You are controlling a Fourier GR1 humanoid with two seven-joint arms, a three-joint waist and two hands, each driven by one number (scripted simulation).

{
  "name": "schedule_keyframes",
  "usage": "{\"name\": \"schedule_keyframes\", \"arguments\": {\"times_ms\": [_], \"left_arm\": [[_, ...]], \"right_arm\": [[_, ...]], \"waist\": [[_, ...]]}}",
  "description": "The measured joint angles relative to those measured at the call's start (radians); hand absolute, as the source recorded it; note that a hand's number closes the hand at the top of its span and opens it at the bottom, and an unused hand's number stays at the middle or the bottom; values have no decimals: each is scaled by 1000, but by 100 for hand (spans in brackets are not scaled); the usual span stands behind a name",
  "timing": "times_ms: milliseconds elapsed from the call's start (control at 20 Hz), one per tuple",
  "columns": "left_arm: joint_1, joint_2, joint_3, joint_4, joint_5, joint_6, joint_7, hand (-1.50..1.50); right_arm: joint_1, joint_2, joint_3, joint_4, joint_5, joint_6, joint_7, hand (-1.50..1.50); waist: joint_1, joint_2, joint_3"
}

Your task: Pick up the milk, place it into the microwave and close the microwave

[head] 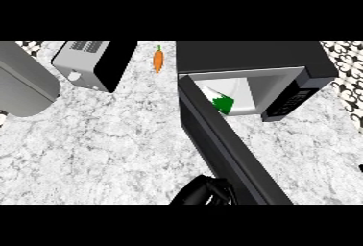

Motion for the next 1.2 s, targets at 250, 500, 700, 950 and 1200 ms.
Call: {"name": "schedule_keyframes", "arguments": {"times_ms": [250, 500, 700, 950, 1200], "left_arm": [[-100, 9, -83, 27, 82, 139, 46, 150], [-200, 12, -126, 60, 155, 240, 68, 150], [-275, 2, -142, 77, 203, 316, 68, 150], [-357, -4, -118, 95, 284, 410, 56, 150], [-454, -8, -86, 143, 350, 485, 47, 150]], "right_arm": [[0, -34, 17, -110, -80, 27, 70, -150], [-15, -61, 40, -212, -133, 44, 130, -150], [-28, -77, 59, -271, -167, 55, 169, -150], [-32, -99, 70, -331, -208, 67, 210, -150], [-38, -121, 69, -370, -250, 72, 239, -150]], "waist": [[-22, 4, 0], [-54, 9, -1], [-74, 13, -2], [-100, 19, -3], [-123, 27, -2]]}}
